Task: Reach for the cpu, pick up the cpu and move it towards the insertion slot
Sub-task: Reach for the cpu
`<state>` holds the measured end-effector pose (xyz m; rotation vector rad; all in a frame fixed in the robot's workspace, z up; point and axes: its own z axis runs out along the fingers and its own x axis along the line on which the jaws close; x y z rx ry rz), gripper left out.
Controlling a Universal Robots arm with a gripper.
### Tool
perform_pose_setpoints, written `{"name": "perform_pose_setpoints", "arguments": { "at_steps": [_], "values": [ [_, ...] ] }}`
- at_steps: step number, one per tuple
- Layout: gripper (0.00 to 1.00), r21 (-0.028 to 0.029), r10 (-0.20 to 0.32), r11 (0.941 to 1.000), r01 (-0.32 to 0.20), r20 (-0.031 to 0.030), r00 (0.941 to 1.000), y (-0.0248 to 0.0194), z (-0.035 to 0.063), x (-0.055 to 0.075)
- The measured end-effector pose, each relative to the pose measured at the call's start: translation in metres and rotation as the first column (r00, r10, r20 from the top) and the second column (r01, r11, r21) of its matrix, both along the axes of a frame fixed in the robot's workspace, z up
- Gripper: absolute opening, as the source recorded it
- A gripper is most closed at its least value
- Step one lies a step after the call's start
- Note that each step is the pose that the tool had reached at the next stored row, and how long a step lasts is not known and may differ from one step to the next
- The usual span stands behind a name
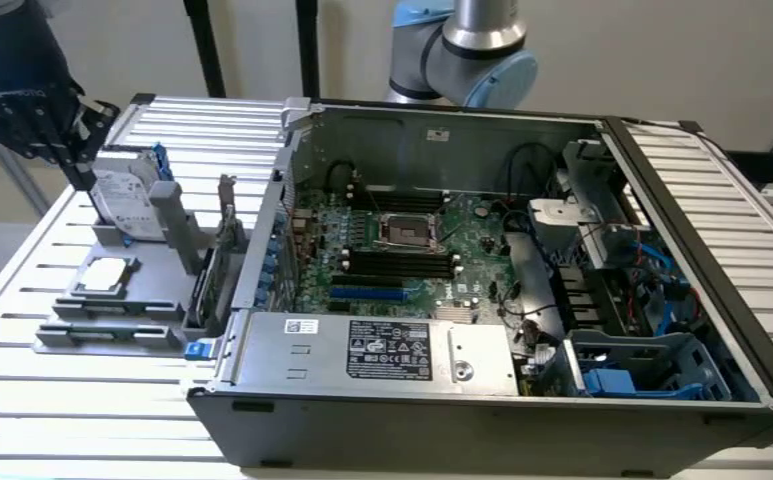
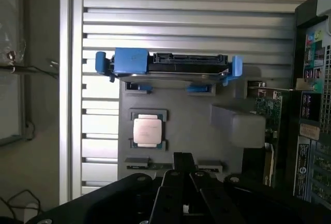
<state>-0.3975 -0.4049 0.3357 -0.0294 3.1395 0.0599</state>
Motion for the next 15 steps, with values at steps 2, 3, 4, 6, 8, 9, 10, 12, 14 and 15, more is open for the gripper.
{"name": "perform_pose_setpoints", "arguments": {
  "at_steps": [2, 3, 4, 6, 8, 9, 10, 12, 14, 15],
  "values": [
    [0.11, 0.0000, 0.000, 1.0000, 0.000, 0.0001, 1.0000, 0.0010, -0.0004, -0.009],
    [0.11, 0.0001, 0.000, 1.0000, 0.000, 0.0001, 1.0000, 0.0014, -0.0006, -0.014],
    [0.11, 0.0001, 0.000, 1.0000, 0.000, 0.0001, 1.0000, 0.0017, -0.0007, -0.018],
    [0.11, 0.0000, 0.000, 1.0000, 0.000, -0.0001, 1.0000, 0.0021, -0.0007, -0.027],
    [0.11, 0.0000, 0.000, 1.0000, 0.000, 0.0001, 1.0000, 0.0026, -0.0008, -0.033],
    [0.11, 0.0000, 0.000, 1.0000, 0.000, 0.0000, 1.0000, 0.0027, -0.0008, -0.034],
    [0.11, 0.0000, 0.000, 1.0000, 0.000, 0.0000, 1.0000, 0.0027, -0.0008, -0.034],
    [0.11, 0.0001, 0.000, 1.0000, 0.000, 0.0000, 1.0000, 0.0027, -0.0008, -0.034],
    [0.11, 0.0000, 0.000, 1.0000, 0.000, 0.0000, 1.0000, 0.0027, -0.0008, -0.034],
    [0.11, 0.0001, 0.000, 1.0000, 0.000, 0.0001, 1.0000, 0.0027, -0.0008, -0.034]
  ]
}}
